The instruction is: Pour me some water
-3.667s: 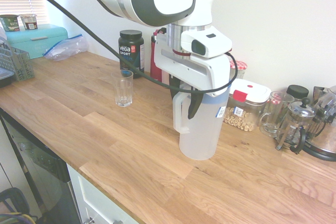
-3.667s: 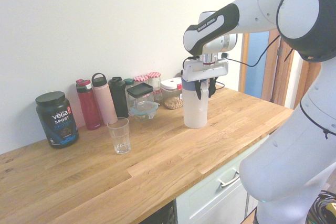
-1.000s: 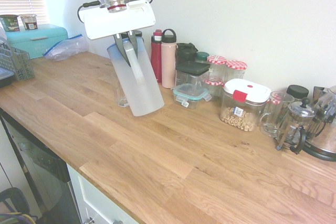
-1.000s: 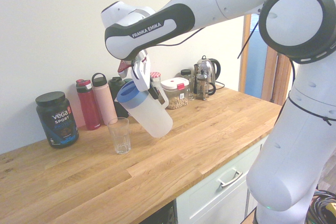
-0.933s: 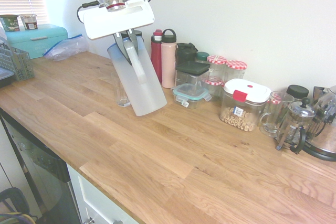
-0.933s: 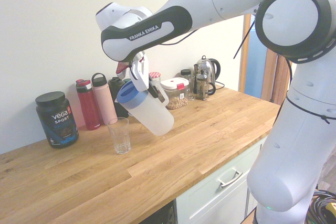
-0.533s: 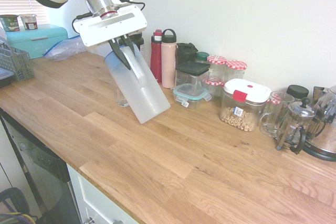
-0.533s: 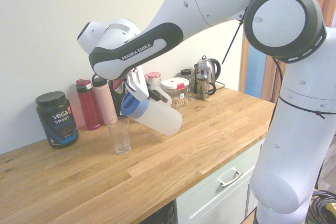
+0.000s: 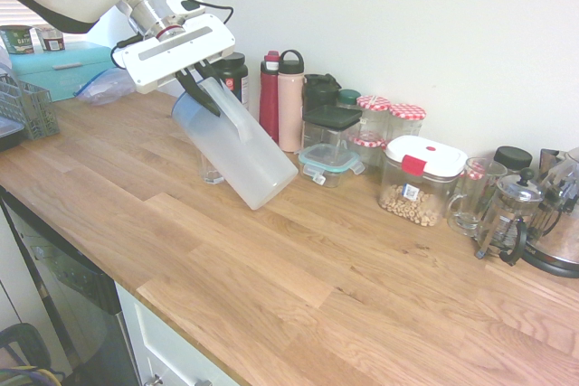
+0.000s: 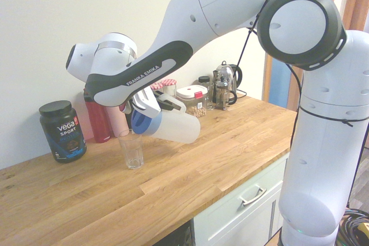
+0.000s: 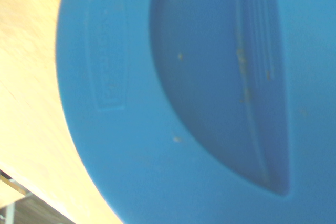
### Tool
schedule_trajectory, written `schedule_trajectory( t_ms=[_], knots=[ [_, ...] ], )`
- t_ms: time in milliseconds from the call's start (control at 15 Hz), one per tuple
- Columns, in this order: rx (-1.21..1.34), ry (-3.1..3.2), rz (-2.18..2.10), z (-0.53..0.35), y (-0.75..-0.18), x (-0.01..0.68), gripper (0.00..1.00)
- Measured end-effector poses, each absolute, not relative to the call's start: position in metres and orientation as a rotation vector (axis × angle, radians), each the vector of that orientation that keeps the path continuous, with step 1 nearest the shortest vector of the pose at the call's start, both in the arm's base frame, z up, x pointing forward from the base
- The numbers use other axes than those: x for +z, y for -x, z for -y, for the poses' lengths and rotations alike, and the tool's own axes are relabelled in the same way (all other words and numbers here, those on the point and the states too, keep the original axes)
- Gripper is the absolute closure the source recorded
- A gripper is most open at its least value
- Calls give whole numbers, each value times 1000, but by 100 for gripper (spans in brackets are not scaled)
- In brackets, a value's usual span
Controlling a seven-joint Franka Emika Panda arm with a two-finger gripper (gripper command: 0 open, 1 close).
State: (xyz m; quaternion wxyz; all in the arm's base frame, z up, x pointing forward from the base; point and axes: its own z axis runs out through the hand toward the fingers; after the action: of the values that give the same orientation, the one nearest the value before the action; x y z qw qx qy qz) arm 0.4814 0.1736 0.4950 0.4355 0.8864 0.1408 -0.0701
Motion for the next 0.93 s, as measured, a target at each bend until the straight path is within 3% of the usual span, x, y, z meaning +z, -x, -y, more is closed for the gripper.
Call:
schedule_trajectory(
  t_ms=[933],
  knots=[
    [-125, -2157, -266, -165, -510, 486, 100]
  ],
)
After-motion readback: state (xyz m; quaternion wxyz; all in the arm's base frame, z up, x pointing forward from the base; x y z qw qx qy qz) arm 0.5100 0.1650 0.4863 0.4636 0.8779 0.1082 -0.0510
